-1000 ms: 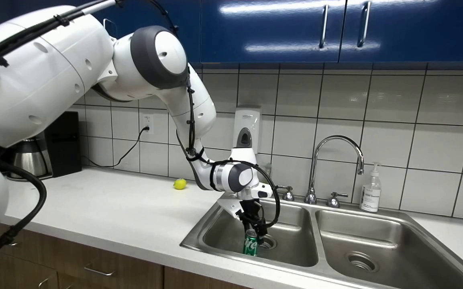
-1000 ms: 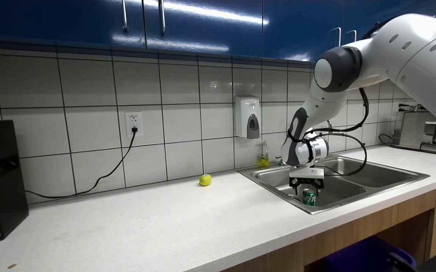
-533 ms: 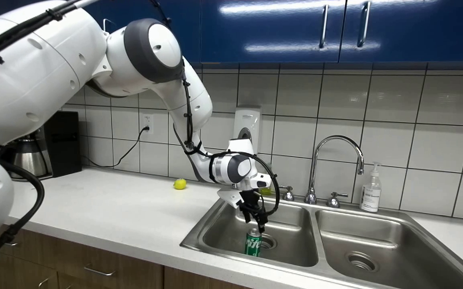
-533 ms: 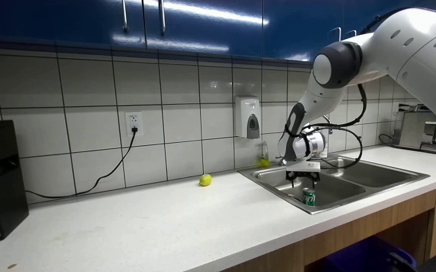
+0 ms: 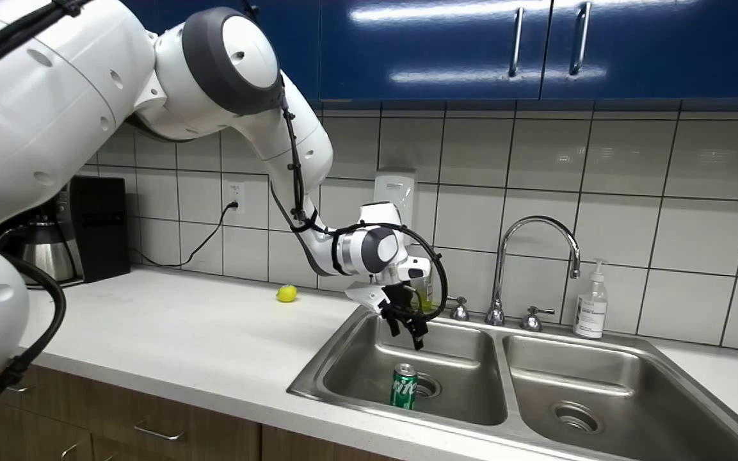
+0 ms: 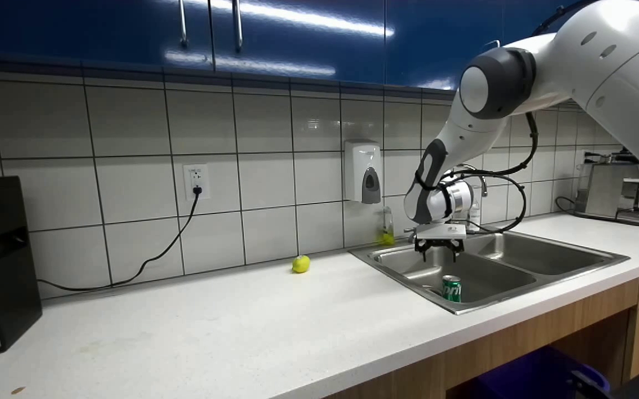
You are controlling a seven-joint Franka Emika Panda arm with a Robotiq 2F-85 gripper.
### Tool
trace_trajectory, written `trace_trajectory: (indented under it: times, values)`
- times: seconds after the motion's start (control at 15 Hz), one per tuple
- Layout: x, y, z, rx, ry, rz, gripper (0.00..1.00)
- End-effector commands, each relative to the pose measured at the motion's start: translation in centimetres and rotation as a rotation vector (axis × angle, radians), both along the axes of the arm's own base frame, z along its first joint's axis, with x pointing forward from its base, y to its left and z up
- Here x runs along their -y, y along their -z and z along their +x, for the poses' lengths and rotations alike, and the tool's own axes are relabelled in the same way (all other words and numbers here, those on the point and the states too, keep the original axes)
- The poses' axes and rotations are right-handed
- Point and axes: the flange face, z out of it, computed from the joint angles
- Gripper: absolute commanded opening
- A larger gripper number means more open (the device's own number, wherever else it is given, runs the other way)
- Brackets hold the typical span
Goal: Put the sprite can into the kitchen sink
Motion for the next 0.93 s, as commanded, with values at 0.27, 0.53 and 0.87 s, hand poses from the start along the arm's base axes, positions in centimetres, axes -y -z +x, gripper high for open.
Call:
trace_trajectory:
  times: [0.27,0.53,0.87]
  values:
    - [-3.6,-6.3,-2.7,-0.177,-0.142,0.103,1.00]
    - [-5.0,-7.8,-4.7,-0.263,-0.213,0.147,1.00]
    - [-7.0,-8.2,-8.0,-0.287,-0.290,0.183,1.00]
